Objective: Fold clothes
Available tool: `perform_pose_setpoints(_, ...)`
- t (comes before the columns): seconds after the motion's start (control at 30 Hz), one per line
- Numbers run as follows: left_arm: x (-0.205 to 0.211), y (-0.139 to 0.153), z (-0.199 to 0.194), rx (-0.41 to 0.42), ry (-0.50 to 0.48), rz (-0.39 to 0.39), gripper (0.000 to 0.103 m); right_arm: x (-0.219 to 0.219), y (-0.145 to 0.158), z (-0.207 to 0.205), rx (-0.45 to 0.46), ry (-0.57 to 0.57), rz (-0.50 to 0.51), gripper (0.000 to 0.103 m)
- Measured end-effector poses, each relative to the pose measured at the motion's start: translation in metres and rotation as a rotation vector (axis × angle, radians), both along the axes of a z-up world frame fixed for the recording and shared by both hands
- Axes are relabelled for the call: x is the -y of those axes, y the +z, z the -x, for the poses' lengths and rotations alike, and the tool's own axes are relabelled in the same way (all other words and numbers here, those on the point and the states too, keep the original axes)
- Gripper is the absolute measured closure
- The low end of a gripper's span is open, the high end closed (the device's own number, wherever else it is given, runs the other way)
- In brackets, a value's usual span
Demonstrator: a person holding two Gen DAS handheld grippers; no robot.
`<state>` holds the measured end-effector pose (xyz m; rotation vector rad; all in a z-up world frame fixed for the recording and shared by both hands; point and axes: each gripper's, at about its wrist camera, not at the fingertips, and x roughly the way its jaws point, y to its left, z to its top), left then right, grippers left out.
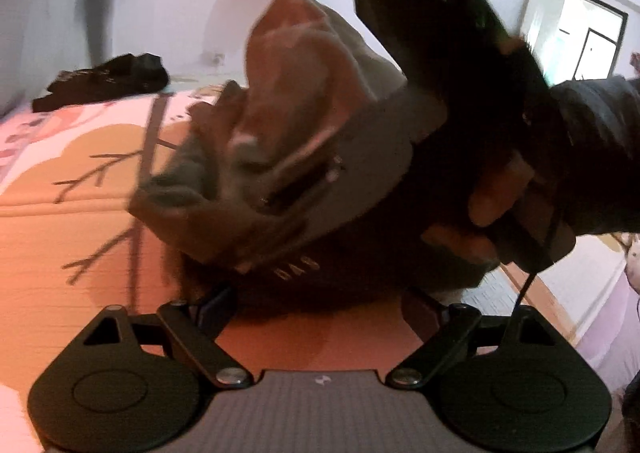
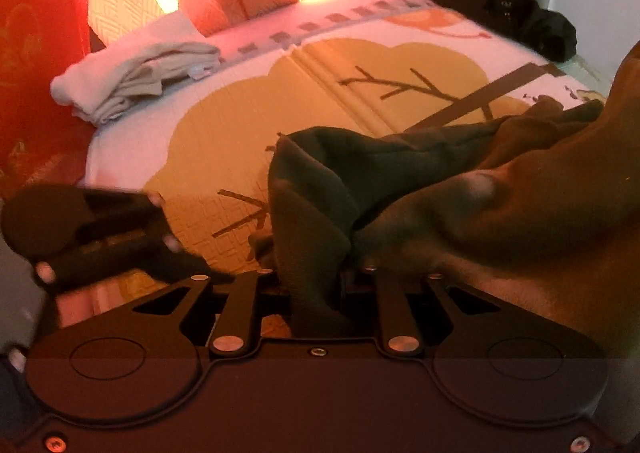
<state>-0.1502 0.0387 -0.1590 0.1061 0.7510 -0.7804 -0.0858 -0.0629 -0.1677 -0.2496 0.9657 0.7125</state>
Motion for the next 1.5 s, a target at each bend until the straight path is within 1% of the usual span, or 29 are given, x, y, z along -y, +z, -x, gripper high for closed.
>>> perform_pose_setpoints(0.07, -0.008, 0.004, -0.004, -0.001, 0.013, 0.005, 0.012, -0.005, 0.0, -0.002, -0.018, 0.014, 0.017, 0.079)
perform_pose_setpoints(0.1, -0.012, 0.006, -0.006, -0.002, 0.02, 0.007, 0.012, -0.008, 0.001, -0.004, -0.027, 0.028, 0.027, 0.075)
perform_pose_setpoints(0.17, -0.019, 0.011, -0.011, -0.002, 0.034, 0.011, 0.012, -0.015, 0.0, -0.005, -0.051, 0.044, 0.039, 0.064)
perform_pose_setpoints(0.2, -0.023, 0.013, -0.012, 0.0, 0.04, 0.016, 0.012, -0.019, 0.001, -0.006, -0.061, 0.052, 0.042, 0.053)
perform_pose_setpoints(0.23, -0.028, 0.014, -0.014, 0.002, 0.043, 0.021, 0.012, -0.023, 0.002, -0.004, -0.062, 0.057, 0.05, 0.046)
perform_pose_setpoints(0.27, -0.032, 0.016, -0.016, 0.004, 0.047, 0.026, 0.012, -0.028, 0.002, -0.002, -0.063, 0.06, 0.059, 0.044)
perform_pose_setpoints(0.3, -0.035, 0.019, -0.016, 0.006, 0.052, 0.031, 0.012, -0.031, 0.003, 0.0, -0.055, 0.057, 0.074, 0.044)
perform_pose_setpoints(0.37, -0.039, 0.022, -0.017, 0.011, 0.06, 0.037, 0.011, -0.033, 0.007, 0.0, -0.06, 0.017, 0.069, 0.044)
perform_pose_setpoints(0.43, -0.04, 0.024, -0.017, 0.008, 0.062, 0.037, 0.011, -0.028, 0.014, -0.005, -0.083, -0.03, 0.047, 0.054)
perform_pose_setpoints(0.5, -0.039, 0.024, -0.018, 0.008, 0.058, 0.036, 0.011, -0.022, 0.024, -0.009, -0.094, -0.065, 0.033, 0.056)
perform_pose_setpoints(0.6, -0.038, 0.027, -0.013, 0.018, 0.052, 0.028, 0.011, -0.014, 0.041, -0.009, -0.085, -0.083, 0.021, 0.056)
perform_pose_setpoints(0.73, -0.033, 0.032, -0.017, 0.039, 0.06, 0.019, 0.011, 0.0, 0.071, -0.005, -0.053, -0.106, -0.01, 0.056)
perform_pose_setpoints(0.87, -0.032, 0.046, -0.028, 0.072, 0.087, 0.044, 0.011, 0.024, 0.106, 0.001, -0.009, -0.138, -0.053, 0.056)
perform_pose_setpoints(0.9, -0.032, 0.05, -0.031, 0.077, 0.094, 0.052, 0.009, 0.03, 0.114, 0.002, 0.003, -0.145, -0.058, 0.056)
perform_pose_setpoints(1.03, -0.025, 0.063, -0.051, 0.058, 0.093, 0.078, 0.007, 0.056, 0.143, -0.003, 0.054, -0.176, -0.041, 0.056)
perform_pose_setpoints(1.1, -0.016, 0.065, -0.063, 0.041, 0.085, 0.086, 0.007, 0.066, 0.154, -0.014, 0.081, -0.179, -0.02, 0.056)
perform_pose_setpoints(1.17, -0.003, 0.063, -0.076, 0.023, 0.072, 0.078, 0.007, 0.076, 0.162, -0.03, 0.108, -0.199, -0.001, 0.056)
perform_pose_setpoints(1.3, 0.021, 0.054, -0.099, -0.027, 0.039, 0.066, 0.007, 0.087, 0.169, -0.072, 0.121, -0.208, 0.035, 0.056)
perform_pose_setpoints(1.47, 0.042, 0.037, -0.119, -0.102, 0.017, 0.075, 0.008, 0.087, 0.168, -0.129, 0.151, -0.171, 0.171, 0.055)
perform_pose_setpoints(1.5, 0.045, 0.033, -0.123, -0.119, 0.015, 0.079, 0.009, 0.086, 0.167, -0.14, 0.154, -0.162, 0.2, 0.055)
